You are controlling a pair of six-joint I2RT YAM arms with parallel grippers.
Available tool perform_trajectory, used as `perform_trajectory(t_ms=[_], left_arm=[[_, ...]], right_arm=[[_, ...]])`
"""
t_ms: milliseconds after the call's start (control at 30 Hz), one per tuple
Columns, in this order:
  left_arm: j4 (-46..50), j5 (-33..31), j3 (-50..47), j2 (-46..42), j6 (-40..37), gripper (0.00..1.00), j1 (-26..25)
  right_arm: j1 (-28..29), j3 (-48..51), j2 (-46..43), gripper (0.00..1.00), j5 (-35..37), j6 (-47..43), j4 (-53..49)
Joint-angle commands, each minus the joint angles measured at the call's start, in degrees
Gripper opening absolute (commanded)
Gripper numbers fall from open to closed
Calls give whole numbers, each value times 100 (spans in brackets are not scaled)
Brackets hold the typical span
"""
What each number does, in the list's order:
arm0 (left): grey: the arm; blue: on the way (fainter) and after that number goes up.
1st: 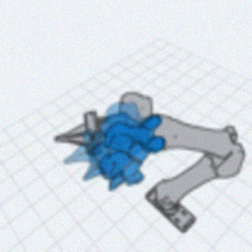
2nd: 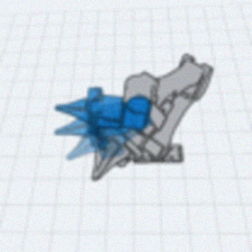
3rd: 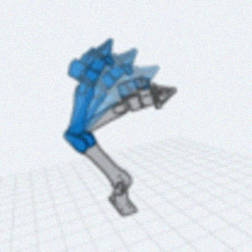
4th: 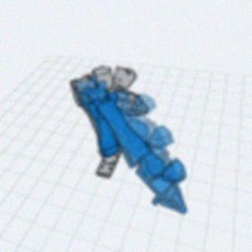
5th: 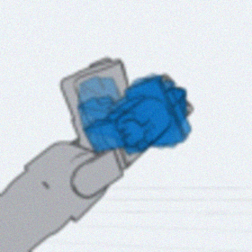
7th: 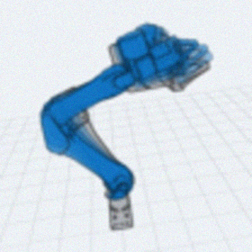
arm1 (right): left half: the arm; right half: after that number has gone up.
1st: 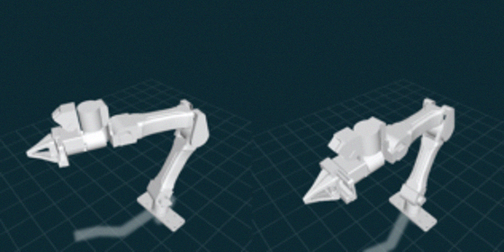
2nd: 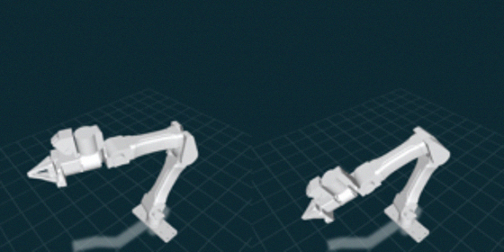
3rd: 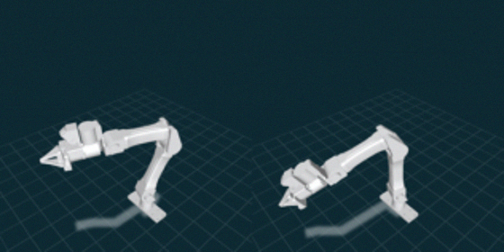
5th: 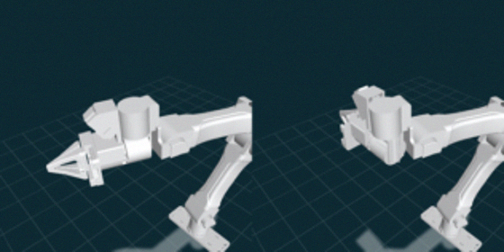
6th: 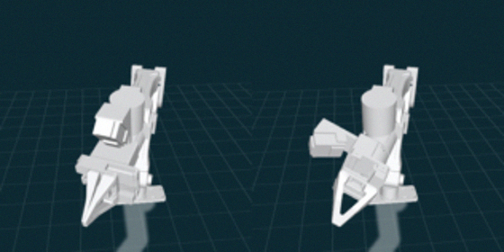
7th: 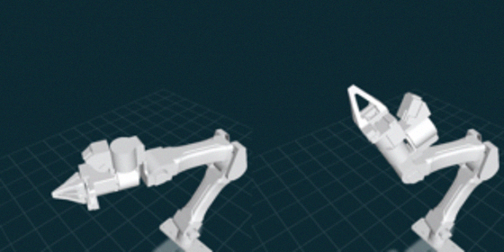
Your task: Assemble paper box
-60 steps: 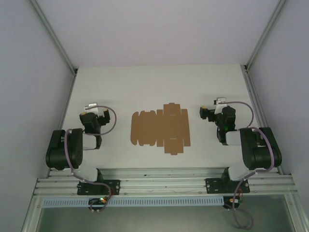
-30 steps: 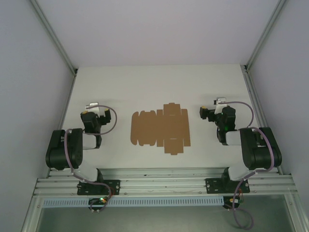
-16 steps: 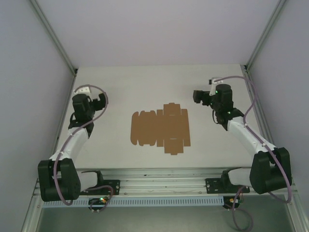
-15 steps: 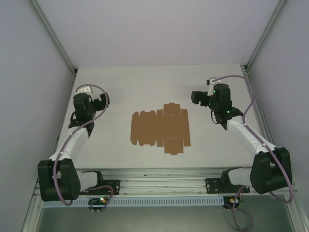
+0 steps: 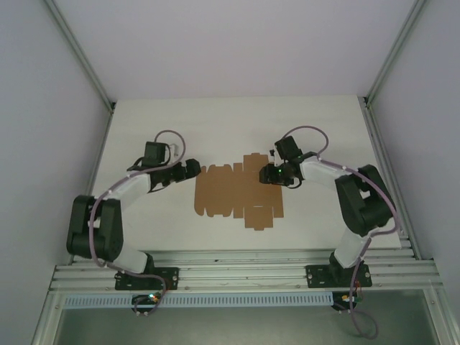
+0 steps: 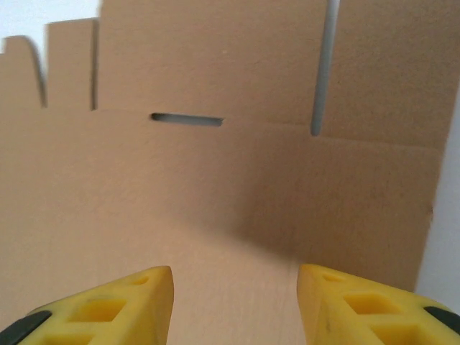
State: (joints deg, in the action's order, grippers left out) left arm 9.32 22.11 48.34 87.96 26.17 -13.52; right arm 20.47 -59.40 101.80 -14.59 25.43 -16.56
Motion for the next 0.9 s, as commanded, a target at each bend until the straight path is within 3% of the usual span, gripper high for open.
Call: perform_trajectory(t_ms=[0, 300, 600, 867], left_arm=[[243, 652, 357, 428, 71, 100, -126], [90, 1261, 588, 1172, 46, 100, -169], [-311, 1885, 597, 1469, 156, 97, -290], [-1809, 2935, 271, 1241, 900, 93, -330]], right_arm=[[-85, -180, 284, 48, 171, 267, 109], [-382, 203, 775, 45, -236, 507, 948], [-386, 318, 876, 45, -246, 612, 925], [-395, 697, 868, 44, -504, 765, 1277]])
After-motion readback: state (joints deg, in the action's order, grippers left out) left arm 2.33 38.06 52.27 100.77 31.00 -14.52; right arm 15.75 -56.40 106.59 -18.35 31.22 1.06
